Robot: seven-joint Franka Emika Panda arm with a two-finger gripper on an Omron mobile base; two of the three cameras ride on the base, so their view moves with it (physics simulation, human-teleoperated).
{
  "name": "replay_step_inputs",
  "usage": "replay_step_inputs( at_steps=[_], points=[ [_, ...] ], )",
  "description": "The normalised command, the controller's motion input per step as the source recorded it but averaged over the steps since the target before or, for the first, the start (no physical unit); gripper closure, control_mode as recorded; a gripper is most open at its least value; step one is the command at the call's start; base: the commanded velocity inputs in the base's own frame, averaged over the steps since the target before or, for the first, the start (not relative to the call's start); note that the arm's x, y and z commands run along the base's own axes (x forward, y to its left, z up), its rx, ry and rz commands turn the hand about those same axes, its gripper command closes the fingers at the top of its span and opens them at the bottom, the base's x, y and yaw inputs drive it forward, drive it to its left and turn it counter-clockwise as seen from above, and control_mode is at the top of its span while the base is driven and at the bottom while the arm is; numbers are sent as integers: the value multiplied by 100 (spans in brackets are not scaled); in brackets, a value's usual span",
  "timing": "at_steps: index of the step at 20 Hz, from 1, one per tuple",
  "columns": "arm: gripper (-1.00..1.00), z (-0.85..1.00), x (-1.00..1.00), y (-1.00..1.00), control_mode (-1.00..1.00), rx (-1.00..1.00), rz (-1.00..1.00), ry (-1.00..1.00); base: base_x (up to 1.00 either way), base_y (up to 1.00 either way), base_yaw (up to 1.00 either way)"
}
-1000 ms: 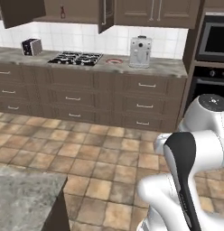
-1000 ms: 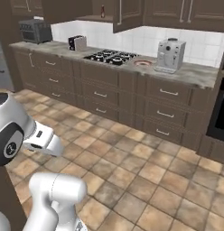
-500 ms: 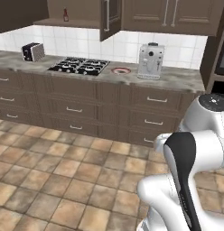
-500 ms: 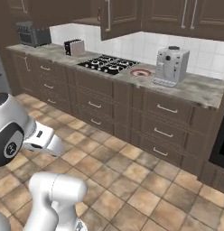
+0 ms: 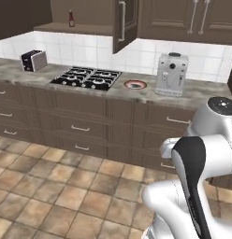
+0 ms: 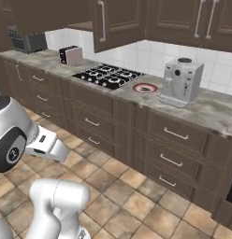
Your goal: Move the hot dog bun to the plate on the dining table and place the condiment next to that plate. Then navigate to the fridge and take the sausage and place it on the plate as well.
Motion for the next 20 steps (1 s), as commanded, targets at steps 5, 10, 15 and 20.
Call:
replay_step_inputs(
  at_steps=[5, 10, 15, 20],
  points=[
    [-100, 0, 0, 0, 100, 0, 0, 0, 98, 62, -8],
    [-100, 0, 0, 0, 100, 0, 0, 0, 92, 78, -18],
    [-100, 0, 0, 0, 100, 0, 0, 0, 92, 78, -18],
    [-100, 0, 0, 0, 100, 0, 0, 0, 78, 76, -21]
  ],
)
